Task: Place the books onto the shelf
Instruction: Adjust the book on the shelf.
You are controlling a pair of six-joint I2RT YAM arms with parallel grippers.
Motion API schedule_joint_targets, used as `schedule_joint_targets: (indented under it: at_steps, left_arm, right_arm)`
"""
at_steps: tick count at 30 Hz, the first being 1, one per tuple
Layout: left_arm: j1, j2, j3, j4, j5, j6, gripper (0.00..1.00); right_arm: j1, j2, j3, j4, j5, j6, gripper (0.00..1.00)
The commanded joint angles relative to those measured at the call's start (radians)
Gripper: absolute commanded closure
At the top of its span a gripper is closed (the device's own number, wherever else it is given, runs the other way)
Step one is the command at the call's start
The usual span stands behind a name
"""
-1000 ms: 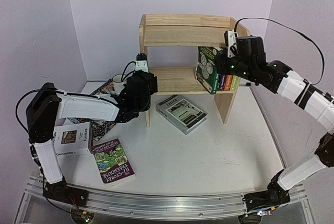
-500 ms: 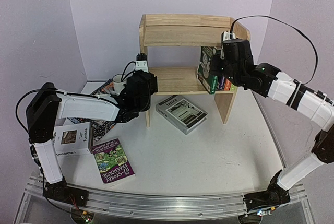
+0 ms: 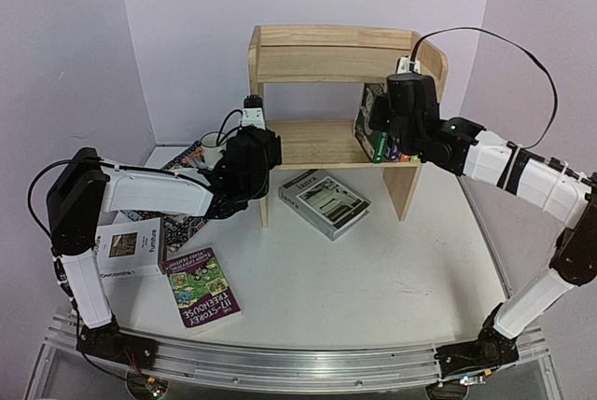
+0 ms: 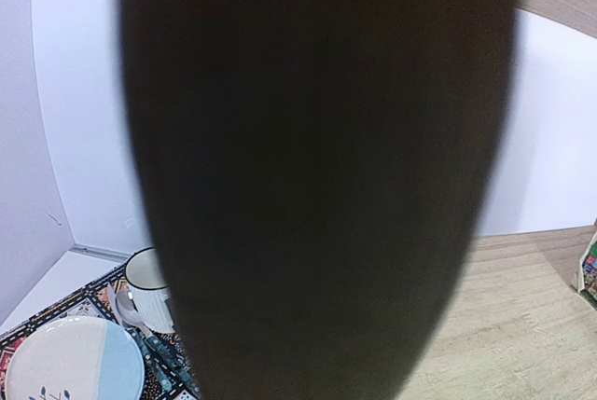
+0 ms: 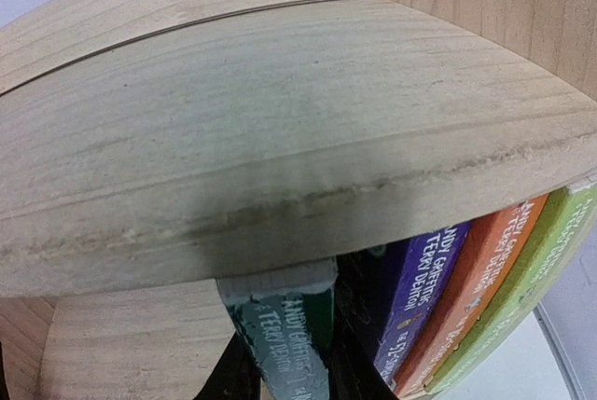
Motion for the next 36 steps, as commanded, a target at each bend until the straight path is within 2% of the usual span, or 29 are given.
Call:
schedule_joint_targets:
  at_steps: [1, 8, 11, 16, 20, 25, 30, 36]
  left_arm:
    - [0.019, -0.043, 0.016, -0.005, -0.05, -0.074, 0.87]
    - [0.019, -0.043, 0.017, -0.005, -0.047, -0.072, 0.87]
    - [0.019, -0.044, 0.016, -0.005, -0.047, -0.074, 0.87]
    - [0.019, -0.043, 0.015, -0.005, -0.052, -0.07, 0.86]
    - [0.019, -0.043, 0.014, -0.006, -0.067, -0.069, 0.64]
    - [0.019, -0.048, 0.012, -0.006, -0.065, -0.071, 0.61]
    - [0.017, -0.064, -0.001, -0.006, -0.057, -0.071, 0.53]
    - [-0.007, -0.139, -0.057, -0.01, -0.056, -0.057, 0.45]
  right_arm:
    - [0.022, 0.018, 0.025, 0.253, 0.18, -0.051, 0.86]
    - [0.047, 0.035, 0.025, 0.317, 0.25, -0.125, 0.84]
    - [0.052, 0.028, 0.018, 0.325, 0.251, -0.15, 0.75]
    - [0.058, 0.007, 0.009, 0.309, 0.227, -0.162, 0.65]
    - [0.064, -0.011, 0.001, 0.28, 0.206, -0.156, 0.54]
    - [0.067, -0.031, 0.0, 0.231, 0.192, -0.127, 0.54]
    - [0.074, -0.045, 0.0, 0.177, 0.17, -0.096, 0.52]
    - [0.08, -0.118, -0.044, 0.086, 0.052, 0.0, 0.45]
